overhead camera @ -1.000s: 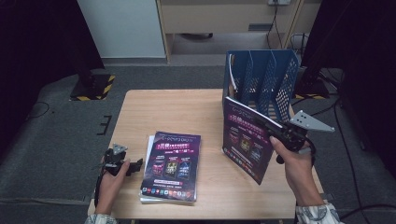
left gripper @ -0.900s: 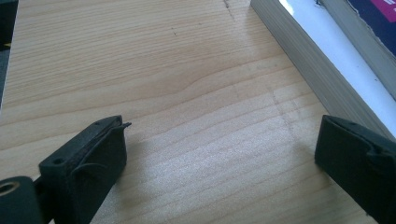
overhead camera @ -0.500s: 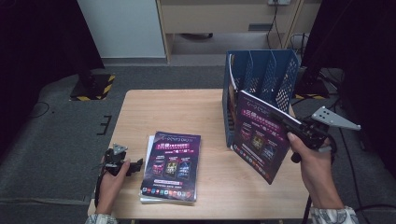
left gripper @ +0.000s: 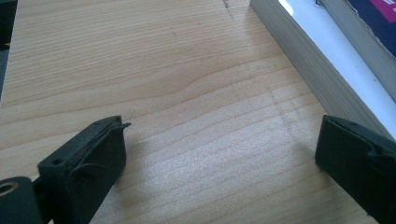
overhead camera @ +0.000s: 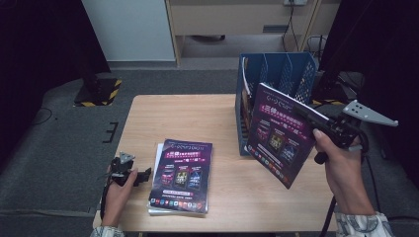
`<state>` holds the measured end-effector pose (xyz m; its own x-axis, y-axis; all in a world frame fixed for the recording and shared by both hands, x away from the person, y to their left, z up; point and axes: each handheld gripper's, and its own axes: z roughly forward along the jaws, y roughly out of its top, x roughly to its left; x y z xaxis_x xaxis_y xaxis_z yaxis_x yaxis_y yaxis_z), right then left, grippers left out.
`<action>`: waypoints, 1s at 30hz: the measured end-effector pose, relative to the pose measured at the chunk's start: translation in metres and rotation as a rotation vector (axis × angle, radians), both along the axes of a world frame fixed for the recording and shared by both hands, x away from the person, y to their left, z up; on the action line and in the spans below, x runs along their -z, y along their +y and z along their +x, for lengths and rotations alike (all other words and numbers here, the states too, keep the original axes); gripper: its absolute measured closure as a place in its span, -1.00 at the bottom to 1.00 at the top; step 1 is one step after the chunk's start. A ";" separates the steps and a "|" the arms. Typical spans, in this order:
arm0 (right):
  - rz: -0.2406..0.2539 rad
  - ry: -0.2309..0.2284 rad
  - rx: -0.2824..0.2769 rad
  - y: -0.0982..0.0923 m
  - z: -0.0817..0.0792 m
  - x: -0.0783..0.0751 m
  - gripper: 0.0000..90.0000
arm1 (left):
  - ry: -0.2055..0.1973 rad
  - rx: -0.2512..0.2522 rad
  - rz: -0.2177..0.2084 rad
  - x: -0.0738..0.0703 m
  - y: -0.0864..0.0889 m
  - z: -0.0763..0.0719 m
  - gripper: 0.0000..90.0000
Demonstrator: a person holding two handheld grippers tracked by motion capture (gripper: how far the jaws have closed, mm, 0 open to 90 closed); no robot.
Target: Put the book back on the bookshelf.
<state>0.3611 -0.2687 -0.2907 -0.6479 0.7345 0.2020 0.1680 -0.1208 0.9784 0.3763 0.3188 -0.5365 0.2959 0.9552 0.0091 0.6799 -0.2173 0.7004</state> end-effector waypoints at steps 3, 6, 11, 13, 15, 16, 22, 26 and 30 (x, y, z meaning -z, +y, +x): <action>-0.015 -0.005 0.013 0.000 0.003 -0.004 0.87 | 0.000 0.000 0.000 0.000 0.000 0.000 -0.97; -0.032 -0.003 0.036 -0.001 0.009 -0.008 0.87 | 0.000 0.000 0.000 0.000 0.000 0.000 -0.97; -0.026 -0.006 0.064 -0.005 0.018 -0.014 0.87 | 0.001 0.001 0.000 0.000 0.000 0.000 -0.98; -0.033 -0.004 0.077 -0.006 0.022 -0.017 0.87 | 0.001 0.001 0.000 0.000 0.000 0.000 -0.98; -0.043 -0.002 0.094 -0.006 0.027 -0.019 0.87 | 0.001 0.001 0.000 0.000 0.000 0.000 -0.98; -0.053 -0.002 0.105 -0.005 0.030 -0.020 0.87 | 0.002 0.001 0.001 0.000 0.000 0.001 -0.98; -0.087 0.009 0.153 -0.002 0.044 -0.022 0.87 | 0.002 0.002 0.001 0.000 0.000 0.001 -0.99; -0.096 0.013 0.189 -0.002 0.051 -0.023 0.87 | 0.002 0.002 0.001 0.000 0.000 0.001 -0.99; -0.117 0.008 0.221 -0.003 0.060 -0.025 0.87 | 0.002 0.003 0.001 0.000 0.000 0.001 -0.99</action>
